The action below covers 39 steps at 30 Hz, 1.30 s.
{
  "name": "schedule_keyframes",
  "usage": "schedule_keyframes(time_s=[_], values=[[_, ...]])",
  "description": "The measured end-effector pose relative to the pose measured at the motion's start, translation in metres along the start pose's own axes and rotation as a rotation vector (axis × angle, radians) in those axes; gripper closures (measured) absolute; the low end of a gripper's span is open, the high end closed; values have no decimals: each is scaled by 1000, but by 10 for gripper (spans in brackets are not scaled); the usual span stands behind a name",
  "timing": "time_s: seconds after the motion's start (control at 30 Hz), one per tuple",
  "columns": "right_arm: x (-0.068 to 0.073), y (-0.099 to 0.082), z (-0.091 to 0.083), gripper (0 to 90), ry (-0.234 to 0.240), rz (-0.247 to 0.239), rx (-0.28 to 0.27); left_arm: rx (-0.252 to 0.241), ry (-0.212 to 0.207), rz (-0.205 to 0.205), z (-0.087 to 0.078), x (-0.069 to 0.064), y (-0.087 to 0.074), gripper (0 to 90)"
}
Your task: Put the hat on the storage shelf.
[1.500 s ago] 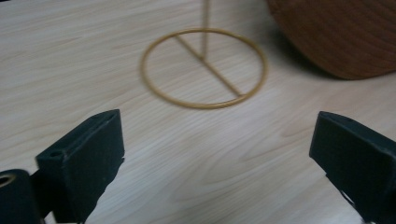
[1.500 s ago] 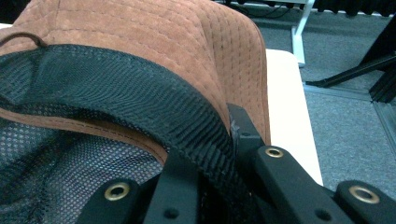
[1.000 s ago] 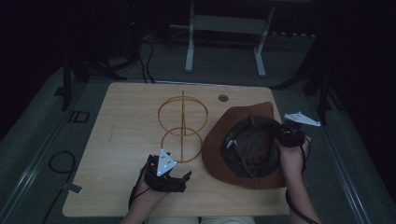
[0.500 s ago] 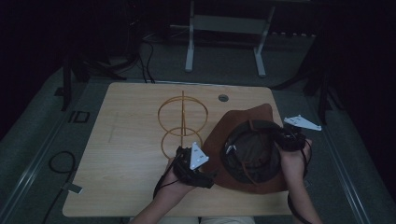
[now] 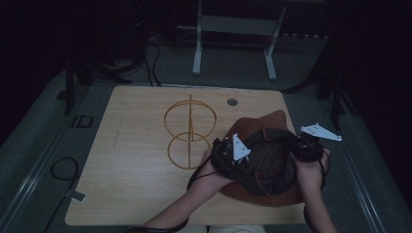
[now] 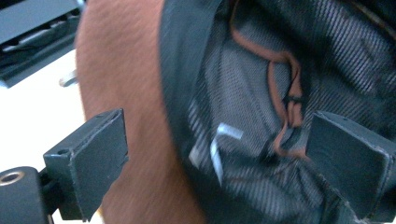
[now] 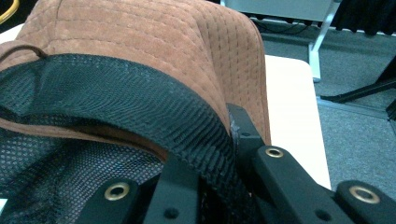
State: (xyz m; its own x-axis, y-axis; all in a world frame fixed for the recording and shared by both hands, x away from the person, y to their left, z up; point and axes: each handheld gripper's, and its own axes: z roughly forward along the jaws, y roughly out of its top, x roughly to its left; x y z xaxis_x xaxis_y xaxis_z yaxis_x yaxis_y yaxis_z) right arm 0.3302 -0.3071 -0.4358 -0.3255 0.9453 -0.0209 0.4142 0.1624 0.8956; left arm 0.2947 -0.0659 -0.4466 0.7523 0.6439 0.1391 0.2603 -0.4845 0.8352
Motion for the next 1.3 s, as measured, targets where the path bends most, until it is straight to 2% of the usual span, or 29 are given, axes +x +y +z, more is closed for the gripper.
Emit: schedule_keyframes(time_s=[0.07,0.13,0.27,0.33,0.37,0.4,0.47,0.53,0.57,0.6,0.67,0.73,0.77,0.8,0.9,0.97,1.2,1.3], values=[[-1,0,-1,839,1,1,3,17,12,10,9,-1,7,63],[-1,0,-2,840,0,1,4,33,43,11,19,-1,12,67],[-1,-1,-7,839,4,0,3,65,91,-9,34,5,18,133],[-1,-2,-8,840,7,3,0,73,97,-15,38,6,19,152],[-1,-3,-11,839,12,5,0,109,123,-9,46,8,20,153],[-1,-3,-12,840,16,6,1,112,125,-15,48,10,20,166],[0,-3,-14,840,19,4,1,123,148,-10,52,11,20,233],[1,-4,-15,840,22,0,0,126,148,-17,54,13,20,296],[1,-4,-16,840,31,5,-4,126,148,-17,54,13,20,296],[3,-5,-19,840,35,4,-7,133,168,-6,60,15,21,427],[5,-6,-21,840,41,3,-6,143,178,-13,64,16,22,564],[5,-7,-22,840,40,1,-5,152,175,-7,65,16,23,666],[6,-7,-22,840,40,1,-3,145,193,3,67,15,23,666],[6,-9,-21,840,46,7,2,139,198,0,67,15,23,784],[7,-10,-20,839,46,11,7,121,207,-19,66,18,25,862],[6,-12,-20,838,46,20,3,112,199,-30,64,20,26,873],[7,-18,-19,814,48,22,0,92,216,-1,54,23,29,878],[9,-20,-21,750,69,19,6,74,220,1,50,24,30,878]])
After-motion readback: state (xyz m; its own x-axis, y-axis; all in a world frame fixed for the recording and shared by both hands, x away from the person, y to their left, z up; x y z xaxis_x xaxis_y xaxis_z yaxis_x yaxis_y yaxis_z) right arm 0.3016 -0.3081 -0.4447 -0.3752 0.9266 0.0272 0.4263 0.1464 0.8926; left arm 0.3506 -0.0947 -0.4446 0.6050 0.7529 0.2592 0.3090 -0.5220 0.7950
